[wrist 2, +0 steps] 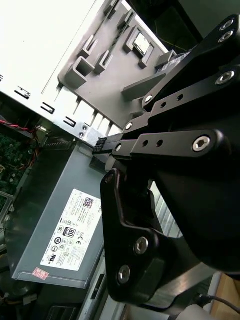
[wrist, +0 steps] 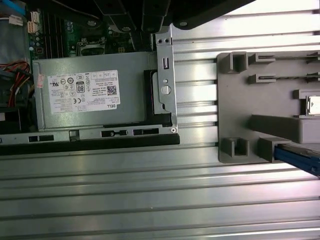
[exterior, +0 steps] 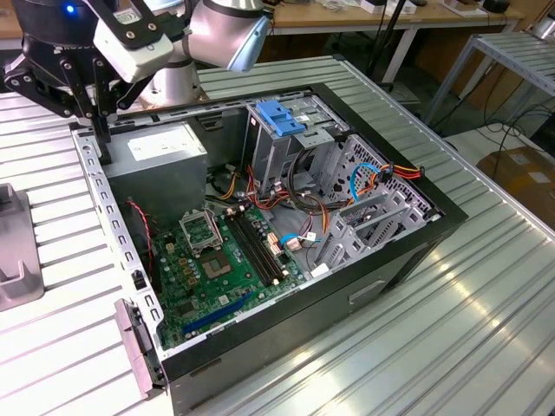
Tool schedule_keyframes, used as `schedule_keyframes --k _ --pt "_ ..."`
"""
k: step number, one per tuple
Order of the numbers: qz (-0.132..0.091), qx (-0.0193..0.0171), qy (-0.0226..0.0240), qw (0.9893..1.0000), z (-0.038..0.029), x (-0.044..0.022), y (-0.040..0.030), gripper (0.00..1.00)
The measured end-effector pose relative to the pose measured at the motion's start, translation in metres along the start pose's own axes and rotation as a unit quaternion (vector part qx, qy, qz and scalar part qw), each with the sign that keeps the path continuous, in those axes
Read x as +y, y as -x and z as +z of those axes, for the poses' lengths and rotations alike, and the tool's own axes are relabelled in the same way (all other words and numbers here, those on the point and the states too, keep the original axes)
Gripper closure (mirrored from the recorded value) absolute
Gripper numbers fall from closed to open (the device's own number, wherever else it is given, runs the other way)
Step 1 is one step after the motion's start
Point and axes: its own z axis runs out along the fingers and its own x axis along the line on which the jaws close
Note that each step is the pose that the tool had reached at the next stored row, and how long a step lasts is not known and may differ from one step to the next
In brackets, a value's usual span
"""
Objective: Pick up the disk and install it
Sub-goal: 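Reach for the disk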
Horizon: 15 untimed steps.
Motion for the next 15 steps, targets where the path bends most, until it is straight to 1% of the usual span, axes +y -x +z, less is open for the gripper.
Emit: schedule_keyframes --k 13,15 --pt "0.0 0.0 0.0 1.0 -0.0004 -0.0009 -0.0118 0.9" --pt "0.0 0.0 0.0 1.0 -0.0004 -0.0011 -0.0146 0.9"
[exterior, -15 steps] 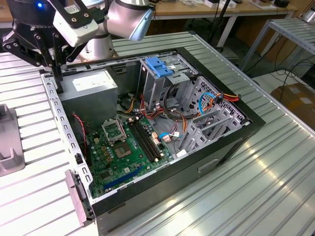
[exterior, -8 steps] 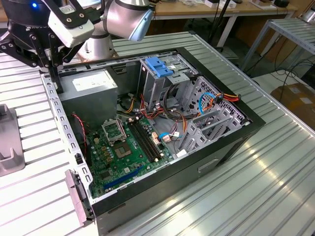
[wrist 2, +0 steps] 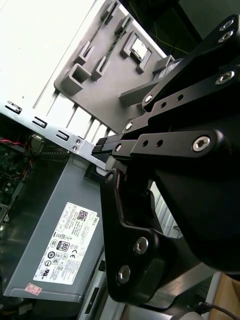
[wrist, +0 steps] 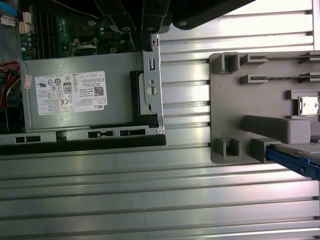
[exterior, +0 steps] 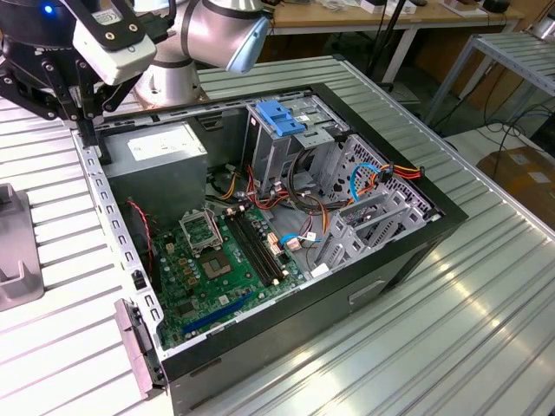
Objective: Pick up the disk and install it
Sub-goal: 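Reach for the disk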
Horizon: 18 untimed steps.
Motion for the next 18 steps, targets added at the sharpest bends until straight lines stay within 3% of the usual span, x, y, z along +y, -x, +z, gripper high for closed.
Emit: schedule_keyframes --k 18 --pt "0.0 0.0 0.0 1.0 -0.0003 -0.0008 -0.011 0.9"
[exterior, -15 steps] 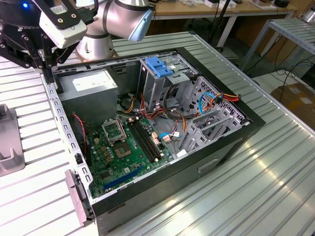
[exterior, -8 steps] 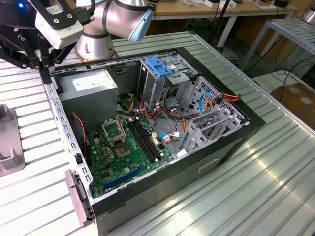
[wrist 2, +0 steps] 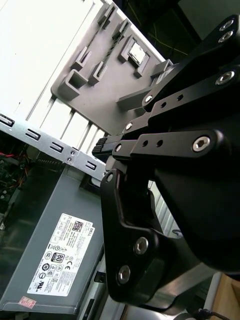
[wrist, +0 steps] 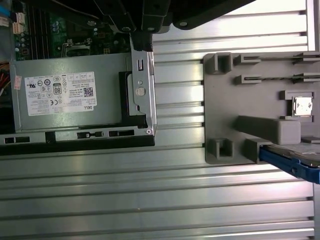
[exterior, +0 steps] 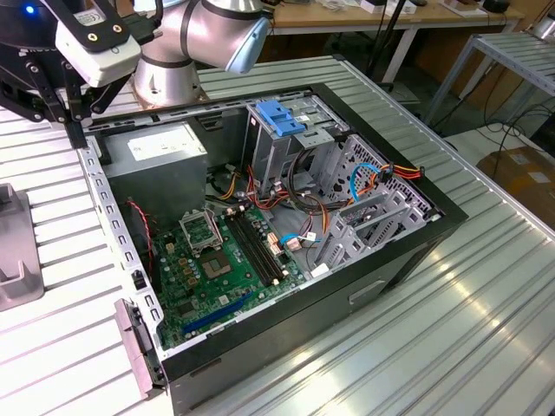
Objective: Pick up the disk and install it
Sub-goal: 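Reach for the disk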
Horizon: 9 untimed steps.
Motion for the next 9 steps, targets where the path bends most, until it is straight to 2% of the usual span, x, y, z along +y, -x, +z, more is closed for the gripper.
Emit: schedule_keyframes --k 9 --pt "0.0 0.0 0.0 1.0 -0.0002 -0.0005 -0.0069 0.9"
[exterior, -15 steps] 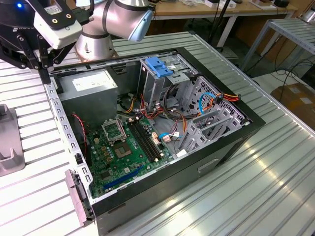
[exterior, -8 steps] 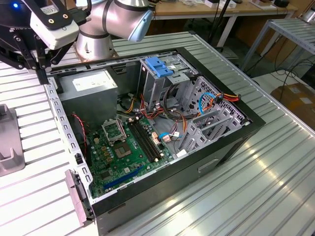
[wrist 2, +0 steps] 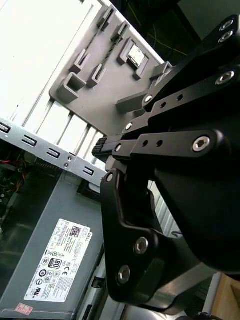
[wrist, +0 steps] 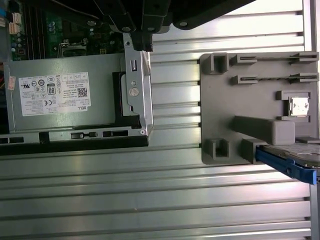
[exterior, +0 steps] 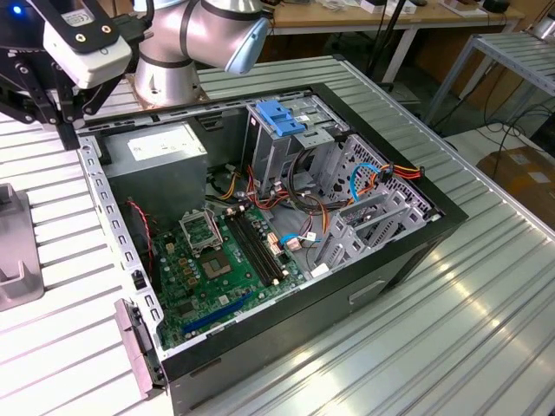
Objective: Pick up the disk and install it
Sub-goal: 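Reach for the disk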
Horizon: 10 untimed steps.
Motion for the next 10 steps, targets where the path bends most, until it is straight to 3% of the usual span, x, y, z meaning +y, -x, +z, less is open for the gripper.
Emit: schedule_keyframes --k 10 --pt "0.0 0.0 0.0 1.0 0.0 -0.0003 -0.0038 0.9"
